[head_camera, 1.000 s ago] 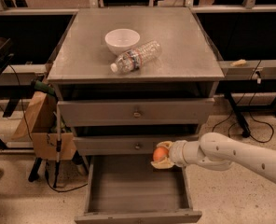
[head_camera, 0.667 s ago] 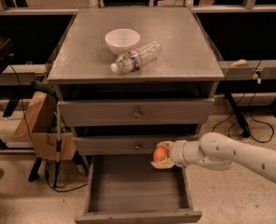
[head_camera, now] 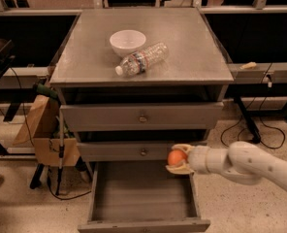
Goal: Pick orange from bottom drawer and place on counter
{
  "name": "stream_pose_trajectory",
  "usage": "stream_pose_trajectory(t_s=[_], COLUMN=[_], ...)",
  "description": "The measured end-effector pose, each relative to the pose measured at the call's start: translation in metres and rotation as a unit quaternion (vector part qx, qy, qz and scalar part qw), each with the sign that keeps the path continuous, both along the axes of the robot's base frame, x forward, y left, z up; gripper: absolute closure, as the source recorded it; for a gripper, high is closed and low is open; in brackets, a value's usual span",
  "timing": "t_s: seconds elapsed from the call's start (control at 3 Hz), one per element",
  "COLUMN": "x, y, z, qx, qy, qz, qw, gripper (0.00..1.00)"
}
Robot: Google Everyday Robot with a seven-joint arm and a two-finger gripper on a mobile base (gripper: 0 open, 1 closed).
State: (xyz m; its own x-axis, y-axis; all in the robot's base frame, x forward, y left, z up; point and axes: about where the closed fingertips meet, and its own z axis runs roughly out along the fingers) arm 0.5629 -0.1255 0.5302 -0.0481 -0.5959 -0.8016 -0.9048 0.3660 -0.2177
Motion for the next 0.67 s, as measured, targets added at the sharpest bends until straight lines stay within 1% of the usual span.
stream_pose_trajectory(t_s=[0.33,0.67], x=[-0.019,-0.03], y=[-0.034,-0.076], z=[0.099,0.193], qx=[-0.004,-0.015], qy=[-0.084,-0.148], qz=[-0.027,-0.067], qw=[0.9961,0.9867], gripper=[1.0,1.0])
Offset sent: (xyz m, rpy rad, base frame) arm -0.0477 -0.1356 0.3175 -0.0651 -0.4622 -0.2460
